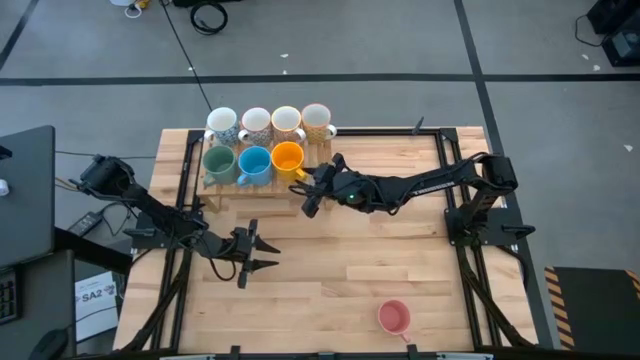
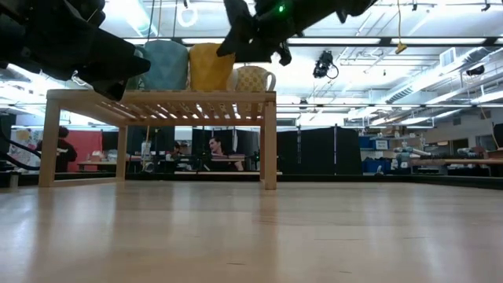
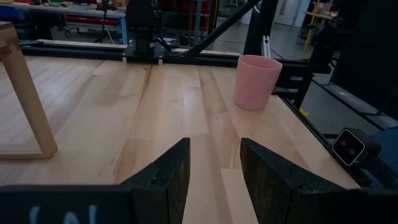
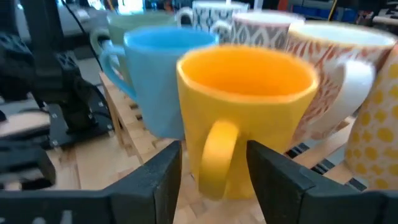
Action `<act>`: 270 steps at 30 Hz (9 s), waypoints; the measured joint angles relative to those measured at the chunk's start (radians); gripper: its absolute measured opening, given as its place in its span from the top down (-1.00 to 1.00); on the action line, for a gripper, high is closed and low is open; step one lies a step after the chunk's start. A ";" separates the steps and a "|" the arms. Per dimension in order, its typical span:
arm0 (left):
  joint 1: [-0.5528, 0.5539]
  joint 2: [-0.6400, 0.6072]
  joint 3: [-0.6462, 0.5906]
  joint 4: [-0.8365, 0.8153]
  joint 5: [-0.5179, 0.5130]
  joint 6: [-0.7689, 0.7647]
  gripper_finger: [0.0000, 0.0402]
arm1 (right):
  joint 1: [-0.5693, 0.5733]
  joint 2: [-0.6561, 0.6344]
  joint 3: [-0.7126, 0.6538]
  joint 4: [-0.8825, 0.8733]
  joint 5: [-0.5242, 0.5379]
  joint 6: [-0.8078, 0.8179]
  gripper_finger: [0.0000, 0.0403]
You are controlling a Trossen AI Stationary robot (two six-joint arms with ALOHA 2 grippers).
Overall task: Place coffee mugs
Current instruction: Move the pink mug to the middle of the table, then put the pink mug on the shelf
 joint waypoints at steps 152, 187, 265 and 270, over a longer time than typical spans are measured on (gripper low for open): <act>0.000 0.000 0.000 0.002 0.001 -0.007 0.26 | 0.039 -0.011 -0.002 -1.036 -0.499 -0.454 0.28; 0.000 0.000 0.000 0.002 0.001 -0.007 0.26 | 0.261 -0.473 -0.020 -1.249 -0.364 0.204 0.22; 0.000 0.000 0.000 0.009 0.000 -0.032 0.26 | 0.445 -0.242 -0.362 -0.835 -0.108 0.744 0.69; 0.000 0.000 0.000 0.009 0.001 -0.032 0.26 | 0.445 -0.243 -0.347 -0.843 -0.107 0.741 0.69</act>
